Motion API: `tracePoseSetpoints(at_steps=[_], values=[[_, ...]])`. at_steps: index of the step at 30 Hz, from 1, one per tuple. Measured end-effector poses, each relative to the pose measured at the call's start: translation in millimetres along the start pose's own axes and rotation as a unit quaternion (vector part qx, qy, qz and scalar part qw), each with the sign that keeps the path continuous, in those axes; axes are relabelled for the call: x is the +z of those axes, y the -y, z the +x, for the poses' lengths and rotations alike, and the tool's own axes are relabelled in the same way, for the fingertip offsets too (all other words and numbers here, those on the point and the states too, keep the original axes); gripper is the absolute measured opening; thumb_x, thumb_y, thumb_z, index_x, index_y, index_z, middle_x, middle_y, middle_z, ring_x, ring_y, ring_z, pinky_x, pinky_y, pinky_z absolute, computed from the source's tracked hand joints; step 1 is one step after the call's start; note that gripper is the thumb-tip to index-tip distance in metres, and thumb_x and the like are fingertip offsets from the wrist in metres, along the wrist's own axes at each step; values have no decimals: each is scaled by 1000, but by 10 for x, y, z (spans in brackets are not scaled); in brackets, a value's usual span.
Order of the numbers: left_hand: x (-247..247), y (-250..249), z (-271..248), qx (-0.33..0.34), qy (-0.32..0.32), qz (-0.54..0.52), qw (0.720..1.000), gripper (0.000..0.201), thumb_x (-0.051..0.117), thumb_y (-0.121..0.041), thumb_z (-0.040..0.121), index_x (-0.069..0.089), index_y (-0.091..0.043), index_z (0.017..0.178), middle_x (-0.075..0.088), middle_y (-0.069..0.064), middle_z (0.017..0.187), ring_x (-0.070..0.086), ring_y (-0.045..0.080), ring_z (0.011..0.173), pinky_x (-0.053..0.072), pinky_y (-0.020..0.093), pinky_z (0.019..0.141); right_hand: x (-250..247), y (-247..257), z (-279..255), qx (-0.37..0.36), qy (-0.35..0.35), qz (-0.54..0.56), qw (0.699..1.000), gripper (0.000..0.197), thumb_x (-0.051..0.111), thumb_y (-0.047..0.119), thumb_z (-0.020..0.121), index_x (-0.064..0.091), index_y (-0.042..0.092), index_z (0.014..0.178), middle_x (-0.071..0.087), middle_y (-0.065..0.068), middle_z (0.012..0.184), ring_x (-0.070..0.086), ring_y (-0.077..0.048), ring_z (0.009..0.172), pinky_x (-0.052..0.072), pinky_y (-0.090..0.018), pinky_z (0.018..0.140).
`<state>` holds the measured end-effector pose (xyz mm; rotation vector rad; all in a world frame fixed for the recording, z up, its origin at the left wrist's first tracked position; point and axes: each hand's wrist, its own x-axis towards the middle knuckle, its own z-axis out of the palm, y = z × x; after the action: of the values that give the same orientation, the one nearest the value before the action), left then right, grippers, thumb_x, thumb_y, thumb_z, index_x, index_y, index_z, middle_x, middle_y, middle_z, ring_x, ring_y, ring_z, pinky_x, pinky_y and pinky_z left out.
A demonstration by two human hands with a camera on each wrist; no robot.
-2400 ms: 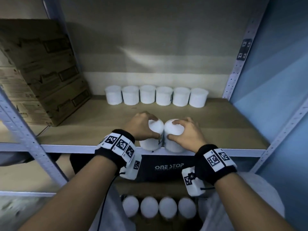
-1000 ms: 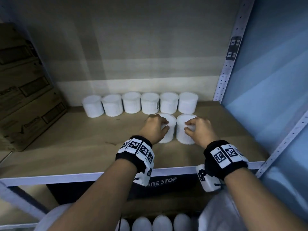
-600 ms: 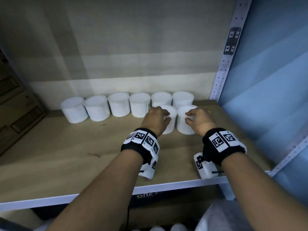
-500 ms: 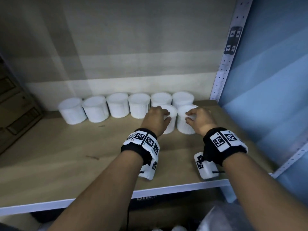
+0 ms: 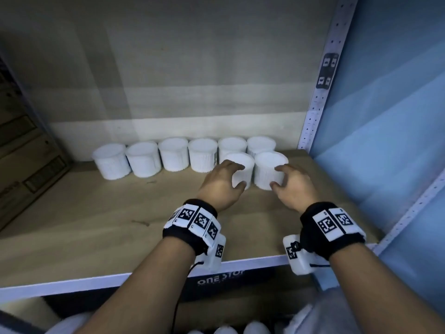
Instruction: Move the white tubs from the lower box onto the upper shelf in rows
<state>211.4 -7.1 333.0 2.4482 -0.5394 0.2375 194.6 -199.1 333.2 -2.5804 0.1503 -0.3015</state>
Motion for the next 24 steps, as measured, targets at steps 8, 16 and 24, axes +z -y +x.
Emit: tracePoseSetpoints(at_steps=[8, 16, 24], values=[[-79, -253, -807, 4, 56, 32, 998, 46, 60, -30, 87, 53, -17, 130, 52, 0, 133, 47, 17, 126, 40, 30, 105, -84, 83, -942, -32, 44, -23, 998, 33, 62, 26, 87, 62, 15, 118, 49, -4, 130, 43, -26, 126, 37, -31, 105], [115, -377, -1566, -10, 103, 52, 993, 43, 60, -29, 86, 56, -16, 127, 54, 1, 127, 51, 19, 120, 43, 33, 102, 141, -150, -1645, -42, 91, -18, 995, 28, 61, 24, 86, 64, 15, 112, 54, -6, 118, 50, -26, 117, 42, -32, 101], [803, -32, -2045, -116, 243, 67, 961, 47, 64, -30, 84, 54, -14, 127, 52, 8, 130, 53, 25, 120, 45, 36, 101, 817, -691, -2125, 29, 196, -27, 980, 34, 65, 27, 84, 61, 17, 116, 52, -9, 124, 50, -29, 120, 43, -35, 102]])
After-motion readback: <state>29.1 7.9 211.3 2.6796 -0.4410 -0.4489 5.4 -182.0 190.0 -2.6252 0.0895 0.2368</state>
